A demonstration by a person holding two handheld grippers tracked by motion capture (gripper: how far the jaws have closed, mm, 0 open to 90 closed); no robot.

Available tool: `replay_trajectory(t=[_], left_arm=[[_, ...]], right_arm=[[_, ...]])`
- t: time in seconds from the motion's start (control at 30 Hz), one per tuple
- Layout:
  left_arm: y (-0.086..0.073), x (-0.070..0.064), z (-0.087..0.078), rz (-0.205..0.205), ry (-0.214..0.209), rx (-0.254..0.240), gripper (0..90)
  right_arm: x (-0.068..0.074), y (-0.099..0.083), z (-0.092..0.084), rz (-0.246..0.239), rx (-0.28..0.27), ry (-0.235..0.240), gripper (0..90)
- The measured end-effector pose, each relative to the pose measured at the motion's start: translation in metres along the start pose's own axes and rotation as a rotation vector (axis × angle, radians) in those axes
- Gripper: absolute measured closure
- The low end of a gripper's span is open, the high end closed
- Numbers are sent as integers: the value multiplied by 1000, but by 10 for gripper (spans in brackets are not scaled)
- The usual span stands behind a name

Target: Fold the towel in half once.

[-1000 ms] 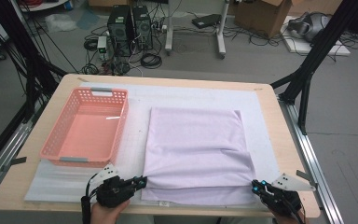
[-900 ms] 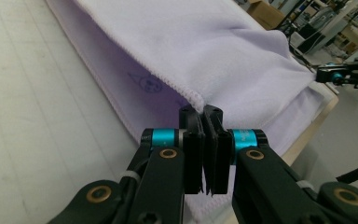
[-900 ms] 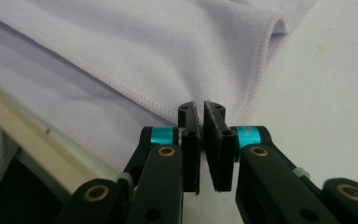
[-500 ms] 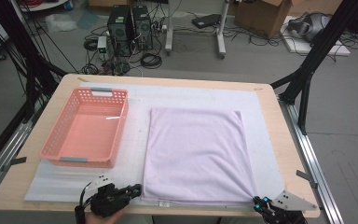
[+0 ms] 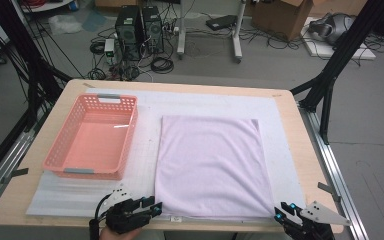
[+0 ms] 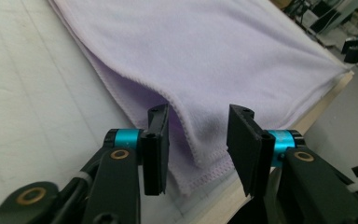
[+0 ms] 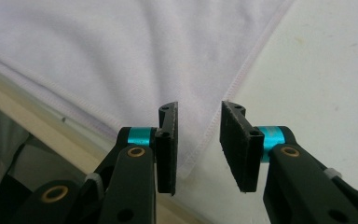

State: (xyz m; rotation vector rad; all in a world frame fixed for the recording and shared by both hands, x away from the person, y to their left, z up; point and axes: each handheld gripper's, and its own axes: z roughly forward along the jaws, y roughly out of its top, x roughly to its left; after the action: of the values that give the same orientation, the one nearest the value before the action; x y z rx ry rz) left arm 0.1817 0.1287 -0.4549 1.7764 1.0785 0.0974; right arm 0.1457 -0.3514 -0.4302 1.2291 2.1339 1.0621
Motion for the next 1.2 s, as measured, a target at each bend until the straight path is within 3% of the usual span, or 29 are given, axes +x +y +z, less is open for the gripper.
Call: replay_trajectory(t=[0.1,0.23,0.33,0.43,0.5,0.57,0.67,0.8,0.97,1.07,1.2], left_arm=[[-2,-4,4,16,42,41,864],[-4,-3,-7,-11,38,39,875],[-7,1,-21,-27,42,34,876],[-12,5,-24,-31,30,52,873],[-13,5,-21,-31,19,54,851],[-9,4,-20,-23,19,28,676],[-1,2,-20,21,36,-34,566],[10,5,-17,61,58,-90,515],[23,12,-9,98,56,-118,498],[31,17,-2,104,50,-124,495],[41,26,7,98,55,-123,499]], right_arm=[[0,1,9,1,15,10,668],[1,2,19,-15,43,14,676],[2,3,17,-10,43,15,681],[1,3,16,-2,33,8,679],[-3,4,18,7,37,2,675],[-6,4,20,20,36,-5,674],[-11,5,21,40,36,-10,681],[-13,9,26,54,36,-1,718],[-15,17,42,70,49,3,739],[-20,24,53,87,51,-7,755],[-23,25,60,105,88,0,867]])
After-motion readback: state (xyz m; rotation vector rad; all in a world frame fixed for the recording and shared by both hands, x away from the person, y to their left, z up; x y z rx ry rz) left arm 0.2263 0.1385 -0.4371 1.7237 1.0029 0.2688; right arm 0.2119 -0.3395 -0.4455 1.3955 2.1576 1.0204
